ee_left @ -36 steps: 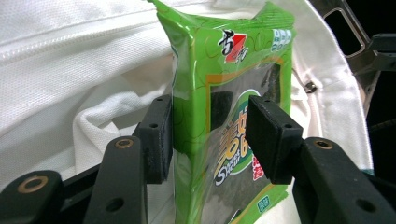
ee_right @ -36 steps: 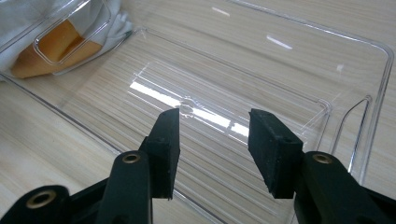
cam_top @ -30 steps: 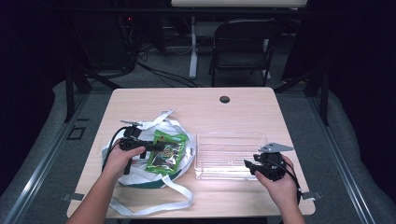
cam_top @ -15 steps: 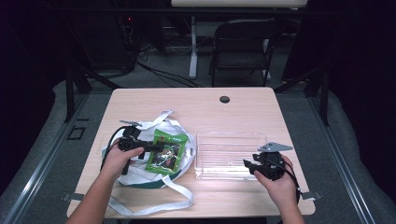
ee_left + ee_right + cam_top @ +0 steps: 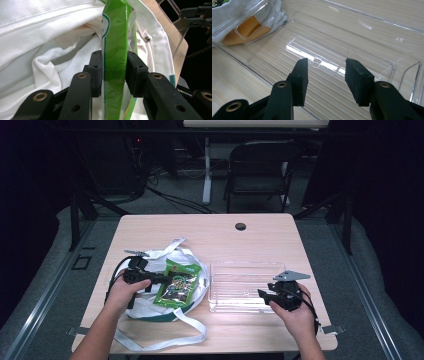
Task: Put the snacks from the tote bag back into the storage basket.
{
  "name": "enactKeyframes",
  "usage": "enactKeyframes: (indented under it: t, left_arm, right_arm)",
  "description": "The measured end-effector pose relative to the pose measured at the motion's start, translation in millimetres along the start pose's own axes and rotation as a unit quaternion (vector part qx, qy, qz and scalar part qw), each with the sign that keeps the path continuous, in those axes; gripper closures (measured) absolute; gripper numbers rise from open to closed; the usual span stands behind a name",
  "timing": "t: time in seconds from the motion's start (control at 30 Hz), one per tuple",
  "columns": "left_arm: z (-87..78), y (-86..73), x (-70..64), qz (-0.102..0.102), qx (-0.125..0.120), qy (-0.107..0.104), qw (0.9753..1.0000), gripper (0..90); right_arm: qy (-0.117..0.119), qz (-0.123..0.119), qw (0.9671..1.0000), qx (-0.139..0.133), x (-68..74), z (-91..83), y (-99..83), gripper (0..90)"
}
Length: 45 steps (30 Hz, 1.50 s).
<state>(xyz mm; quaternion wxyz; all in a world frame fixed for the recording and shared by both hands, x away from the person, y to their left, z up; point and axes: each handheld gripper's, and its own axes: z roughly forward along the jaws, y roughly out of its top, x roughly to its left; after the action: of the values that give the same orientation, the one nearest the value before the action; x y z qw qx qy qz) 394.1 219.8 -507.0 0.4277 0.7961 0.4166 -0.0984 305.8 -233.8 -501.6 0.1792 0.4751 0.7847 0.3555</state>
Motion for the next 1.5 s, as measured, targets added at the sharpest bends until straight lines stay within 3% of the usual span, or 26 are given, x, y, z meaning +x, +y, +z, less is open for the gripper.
enactKeyframes:
  t: [0.6, 1.03, 1.5]
  left_arm:
    - [-11.2, -7.4, -5.6, 0.014, 0.000, -0.014, 0.9998, 71.8]
    - [-15.5, -8.9, -4.9, 0.027, 0.019, -0.018, 0.9993, 72.0]
    - [-20.0, -7.9, -5.4, 0.032, 0.005, -0.009, 0.9994, 72.6]
  right_arm:
    - [0.012, -0.008, 0.9999, 0.001, 3.4, 9.8, 7.6, 53.3]
    - [0.011, -0.011, 0.9999, 0.003, 3.5, 11.5, 9.2, 53.2]
    - [0.009, -0.015, 0.9999, 0.000, 3.9, 11.1, 9.1, 53.2]
